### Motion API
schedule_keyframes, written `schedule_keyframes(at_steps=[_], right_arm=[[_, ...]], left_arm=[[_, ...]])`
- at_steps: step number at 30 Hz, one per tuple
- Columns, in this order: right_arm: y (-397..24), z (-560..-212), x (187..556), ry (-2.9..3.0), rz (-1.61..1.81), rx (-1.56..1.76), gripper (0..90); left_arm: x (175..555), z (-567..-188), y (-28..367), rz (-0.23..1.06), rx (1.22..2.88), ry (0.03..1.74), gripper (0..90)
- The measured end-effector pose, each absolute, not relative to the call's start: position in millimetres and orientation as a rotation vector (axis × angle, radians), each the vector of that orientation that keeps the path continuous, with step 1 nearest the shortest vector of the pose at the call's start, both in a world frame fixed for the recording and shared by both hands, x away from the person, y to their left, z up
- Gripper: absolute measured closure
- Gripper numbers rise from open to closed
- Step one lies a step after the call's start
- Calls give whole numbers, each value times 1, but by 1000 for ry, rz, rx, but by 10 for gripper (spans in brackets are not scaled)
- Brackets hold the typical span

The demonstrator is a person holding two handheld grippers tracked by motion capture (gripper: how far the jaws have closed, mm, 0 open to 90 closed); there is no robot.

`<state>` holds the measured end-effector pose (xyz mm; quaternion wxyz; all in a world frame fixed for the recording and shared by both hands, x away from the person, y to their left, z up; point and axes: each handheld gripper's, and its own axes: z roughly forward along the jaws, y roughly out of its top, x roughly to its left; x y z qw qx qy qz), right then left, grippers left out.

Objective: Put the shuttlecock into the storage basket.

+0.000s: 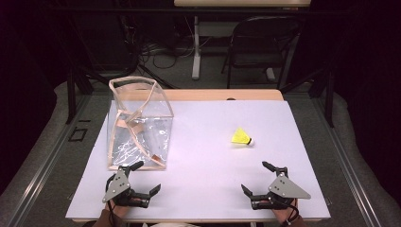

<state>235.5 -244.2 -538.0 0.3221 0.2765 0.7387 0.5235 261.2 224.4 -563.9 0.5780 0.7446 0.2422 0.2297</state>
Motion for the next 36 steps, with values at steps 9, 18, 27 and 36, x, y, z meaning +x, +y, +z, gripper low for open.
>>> schedule_keyframes(at_steps=[9,18,27,36], right_arm=[[-243,-538,242,1966,1325,760,0],[-243,-536,251,2013,1268,803,0],[-243,-535,269,2074,1218,838,0],[-243,-531,286,2127,1169,837,0]], left_arm=[[260,-564,225,533,1741,567,0],[261,-565,224,528,1747,563,0],[263,-565,223,521,1753,560,0],[263,-565,223,518,1753,554,0]])
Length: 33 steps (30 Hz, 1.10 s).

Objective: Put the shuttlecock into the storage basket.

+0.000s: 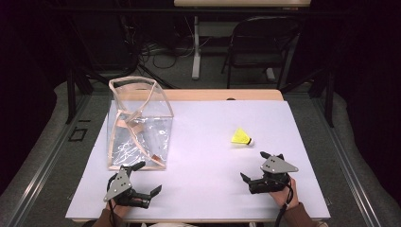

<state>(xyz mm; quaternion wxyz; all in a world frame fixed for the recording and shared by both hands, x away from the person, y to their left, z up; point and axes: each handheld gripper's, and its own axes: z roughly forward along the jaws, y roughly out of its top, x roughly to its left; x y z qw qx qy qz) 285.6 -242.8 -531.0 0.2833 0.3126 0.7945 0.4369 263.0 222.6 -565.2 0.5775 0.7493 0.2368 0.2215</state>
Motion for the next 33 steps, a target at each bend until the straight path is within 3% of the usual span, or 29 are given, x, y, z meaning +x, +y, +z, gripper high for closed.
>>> schedule_keyframes(at_steps=[33], right_arm=[[-248,-505,361,2383,929,770,0]], left_arm=[[263,-565,222,516,1755,541,0]])
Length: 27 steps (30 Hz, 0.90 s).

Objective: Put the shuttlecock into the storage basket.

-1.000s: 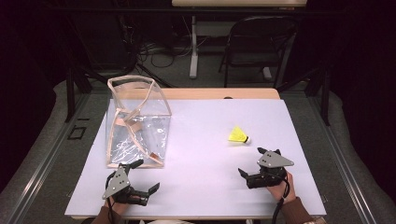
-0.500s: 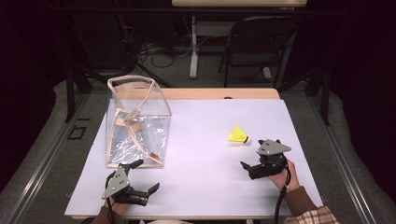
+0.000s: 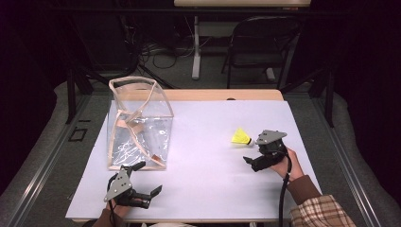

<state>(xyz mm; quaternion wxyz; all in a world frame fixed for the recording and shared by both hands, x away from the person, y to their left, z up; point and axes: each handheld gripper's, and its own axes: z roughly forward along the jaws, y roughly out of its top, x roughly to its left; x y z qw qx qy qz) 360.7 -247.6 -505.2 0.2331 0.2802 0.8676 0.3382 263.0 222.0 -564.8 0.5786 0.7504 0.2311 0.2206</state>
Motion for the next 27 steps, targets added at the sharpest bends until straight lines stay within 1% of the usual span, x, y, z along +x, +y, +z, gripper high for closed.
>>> schedule_keyframes(at_steps=[10,19,21,22,23,25,27], right_arm=[[-240,-504,390,2474,840,736,0],[-239,-507,402,2497,787,732,2],[-237,-510,406,2517,750,717,35],[-237,-510,406,2517,750,717,35],[-235,-512,408,2534,710,719,80],[-235,-514,410,2533,696,708,136],[-235,-515,410,2534,688,709,147]], left_arm=[[263,-565,222,515,1754,540,0],[263,-565,222,514,1752,542,0],[263,-565,222,514,1753,542,0],[263,-565,222,514,1753,542,0],[263,-565,222,513,1753,542,0],[263,-565,222,513,1752,544,0],[263,-565,222,513,1752,544,0]])
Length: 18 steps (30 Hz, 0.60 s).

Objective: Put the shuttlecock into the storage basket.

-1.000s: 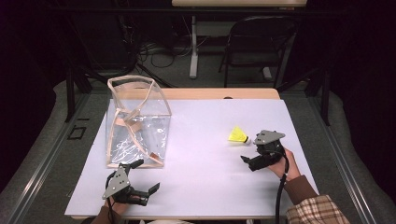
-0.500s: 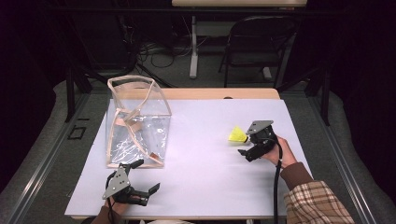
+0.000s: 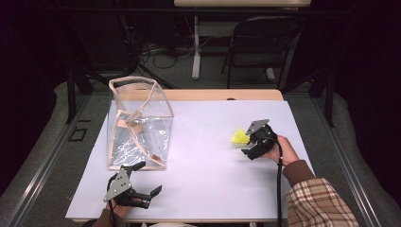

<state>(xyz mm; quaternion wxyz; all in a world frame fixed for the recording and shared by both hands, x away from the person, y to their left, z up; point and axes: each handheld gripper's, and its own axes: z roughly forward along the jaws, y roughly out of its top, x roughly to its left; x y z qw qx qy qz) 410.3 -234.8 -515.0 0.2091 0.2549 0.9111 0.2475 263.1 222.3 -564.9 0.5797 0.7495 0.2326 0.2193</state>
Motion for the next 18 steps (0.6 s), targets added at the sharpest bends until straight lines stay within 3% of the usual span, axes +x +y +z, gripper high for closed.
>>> schedule_keyframes(at_steps=[5,18], right_arm=[[-237,-513,417,2532,649,732,268],[-234,-521,429,2585,547,715,453]], left_arm=[[263,-565,222,512,1754,540,0],[263,-565,222,511,1754,539,0]])
